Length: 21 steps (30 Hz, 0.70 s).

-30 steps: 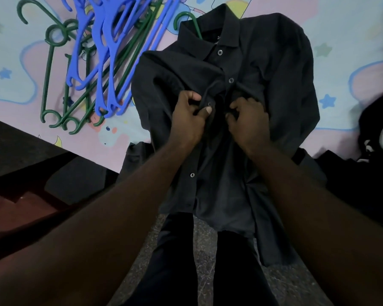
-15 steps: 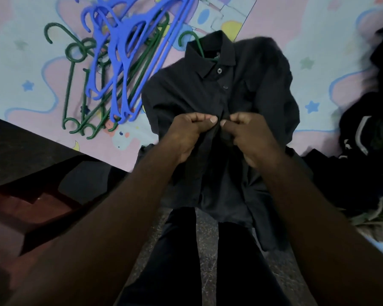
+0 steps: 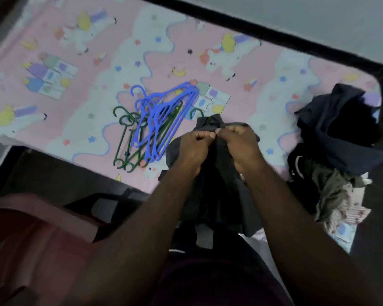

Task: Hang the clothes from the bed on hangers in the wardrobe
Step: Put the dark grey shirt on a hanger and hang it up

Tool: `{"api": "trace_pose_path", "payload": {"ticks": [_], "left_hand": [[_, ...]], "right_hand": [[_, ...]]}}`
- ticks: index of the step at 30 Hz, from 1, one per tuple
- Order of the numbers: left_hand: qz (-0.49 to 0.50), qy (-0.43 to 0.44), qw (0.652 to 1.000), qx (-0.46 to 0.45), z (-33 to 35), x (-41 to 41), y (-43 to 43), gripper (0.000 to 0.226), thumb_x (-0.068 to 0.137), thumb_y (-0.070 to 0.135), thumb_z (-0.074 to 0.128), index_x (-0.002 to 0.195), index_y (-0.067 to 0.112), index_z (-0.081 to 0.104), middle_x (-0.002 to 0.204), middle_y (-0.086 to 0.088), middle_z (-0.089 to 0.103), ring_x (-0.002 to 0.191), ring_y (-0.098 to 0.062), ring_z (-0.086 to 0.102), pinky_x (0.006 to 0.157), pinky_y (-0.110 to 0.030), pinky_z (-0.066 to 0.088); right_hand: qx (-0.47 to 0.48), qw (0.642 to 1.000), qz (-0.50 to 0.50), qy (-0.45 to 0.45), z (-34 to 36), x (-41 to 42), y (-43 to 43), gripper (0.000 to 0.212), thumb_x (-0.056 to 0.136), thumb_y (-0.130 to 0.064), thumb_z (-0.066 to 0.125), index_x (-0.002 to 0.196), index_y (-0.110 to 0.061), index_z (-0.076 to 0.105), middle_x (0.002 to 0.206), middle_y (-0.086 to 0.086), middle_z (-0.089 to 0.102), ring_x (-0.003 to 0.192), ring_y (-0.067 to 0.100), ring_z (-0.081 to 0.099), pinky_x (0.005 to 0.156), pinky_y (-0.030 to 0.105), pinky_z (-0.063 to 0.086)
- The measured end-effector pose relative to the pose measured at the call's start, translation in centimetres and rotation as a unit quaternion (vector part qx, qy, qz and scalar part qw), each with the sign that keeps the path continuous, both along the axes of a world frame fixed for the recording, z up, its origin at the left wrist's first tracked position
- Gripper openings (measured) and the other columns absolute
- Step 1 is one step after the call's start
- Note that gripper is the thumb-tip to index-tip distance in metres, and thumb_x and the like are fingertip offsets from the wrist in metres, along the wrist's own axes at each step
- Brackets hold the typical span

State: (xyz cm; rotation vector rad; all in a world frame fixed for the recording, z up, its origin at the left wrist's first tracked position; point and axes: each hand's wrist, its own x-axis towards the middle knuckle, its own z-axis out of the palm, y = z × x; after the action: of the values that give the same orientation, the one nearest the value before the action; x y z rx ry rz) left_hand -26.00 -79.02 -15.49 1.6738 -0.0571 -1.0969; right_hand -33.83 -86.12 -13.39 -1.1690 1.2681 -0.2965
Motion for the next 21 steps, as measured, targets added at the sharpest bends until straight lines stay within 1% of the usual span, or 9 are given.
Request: {"api": "trace_pose_path", "payload": {"ticks": [3,5,8,10,11,13,15,18,21], "left_hand": [[-0.008,-0.063,0.998,-0.011,3.3,0.2,0.1,0.014,0.092,0.013,0.063,0.081,0.010,0.071,0.080,-0.006,0.072,0.078,-0.019,0.070,0.073,-0.030,0.059],[-0.023,-0.050,0.998,-0.044,4.4,0.3,0.4,0.012,0.091,0.016,0.064,0.088,0.007,0.071,0.085,-0.011,0.073,0.084,-0.025,0.071,0.080,-0.039,0.060],[-0.034,-0.034,0.996,-0.075,5.5,0.4,1.0,0.016,0.090,0.018,0.064,0.095,0.003,0.067,0.093,-0.019,0.072,0.091,-0.034,0.070,0.085,-0.049,0.057],[-0.042,-0.038,0.993,-0.106,6.4,0.5,1.1,0.011,0.092,0.014,0.063,0.092,0.003,0.065,0.091,-0.020,0.071,0.086,-0.033,0.070,0.083,-0.044,0.058],[-0.048,-0.039,0.991,-0.120,6.9,0.6,1.0,0.008,0.094,0.010,0.062,0.089,0.004,0.064,0.087,-0.019,0.070,0.079,-0.028,0.069,0.078,-0.038,0.058],[-0.055,-0.041,0.987,-0.146,7.9,0.7,0.9,0.012,0.095,0.006,0.059,0.083,0.007,0.062,0.077,-0.012,0.066,0.068,-0.018,0.064,0.068,-0.028,0.054],[-0.056,-0.041,0.985,-0.159,8.7,0.5,0.8,0.015,0.094,0.004,0.058,0.081,0.009,0.062,0.072,-0.008,0.063,0.066,-0.016,0.061,0.066,-0.027,0.051],[-0.061,-0.034,0.983,-0.172,9.5,-0.3,0.5,0.014,0.094,0.004,0.058,0.082,0.009,0.062,0.075,-0.009,0.064,0.071,-0.019,0.061,0.072,-0.030,0.051],[-0.065,-0.055,0.984,-0.158,9.8,-1.8,0.3,0.013,0.095,0.005,0.058,0.084,0.007,0.064,0.083,-0.013,0.065,0.080,-0.023,0.062,0.081,-0.037,0.053]], "right_hand": [[-0.022,1.000,0.004,-0.019,3.7,0.1,0.5,0.011,0.085,-0.012,0.071,0.080,-0.003,0.069,0.071,0.013,0.066,0.064,0.019,0.061,0.062,0.029,0.053],[-0.036,0.999,0.008,-0.032,5.3,-0.2,1.0,0.016,0.085,-0.013,0.072,0.071,-0.009,0.066,0.067,0.010,0.061,0.061,0.017,0.058,0.058,0.026,0.051],[-0.055,0.998,0.010,-0.037,6.5,-0.6,1.5,0.018,0.080,-0.018,0.076,0.067,-0.012,0.065,0.068,0.013,0.058,0.064,0.020,0.055,0.064,0.033,0.050],[-0.071,0.997,0.010,-0.041,7.3,-0.8,1.7,0.018,0.072,-0.026,0.077,0.067,-0.012,0.067,0.069,0.015,0.058,0.065,0.021,0.055,0.066,0.036,0.049],[-0.079,0.996,0.012,-0.046,7.7,-0.9,1.6,0.020,0.070,-0.029,0.076,0.069,-0.010,0.068,0.070,0.016,0.059,0.066,0.022,0.055,0.066,0.037,0.049],[-0.093,0.993,0.016,-0.066,8.3,-1.2,1.3,0.027,0.072,-0.028,0.073,0.074,-0.002,0.067,0.071,0.018,0.059,0.067,0.023,0.054,0.067,0.038,0.047],[-0.114,0.990,0.017,-0.082,8.8,-1.8,1.0,0.029,0.075,-0.027,0.071,0.076,0.001,0.065,0.071,0.019,0.057,0.067,0.023,0.052,0.067,0.039,0.044],[-0.136,0.986,0.029,-0.091,9.1,-2.7,0.5,0.029,0.076,-0.028,0.069,0.076,0.001,0.065,0.071,0.022,0.058,0.067,0.022,0.052,0.067,0.038,0.043],[-0.134,0.984,0.048,-0.104,9.3,-4.3,0.1,0.022,0.079,-0.024,0.068,0.078,-0.002,0.069,0.082,0.030,0.065,0.069,0.023,0.058,0.072,0.043,0.051]]}}
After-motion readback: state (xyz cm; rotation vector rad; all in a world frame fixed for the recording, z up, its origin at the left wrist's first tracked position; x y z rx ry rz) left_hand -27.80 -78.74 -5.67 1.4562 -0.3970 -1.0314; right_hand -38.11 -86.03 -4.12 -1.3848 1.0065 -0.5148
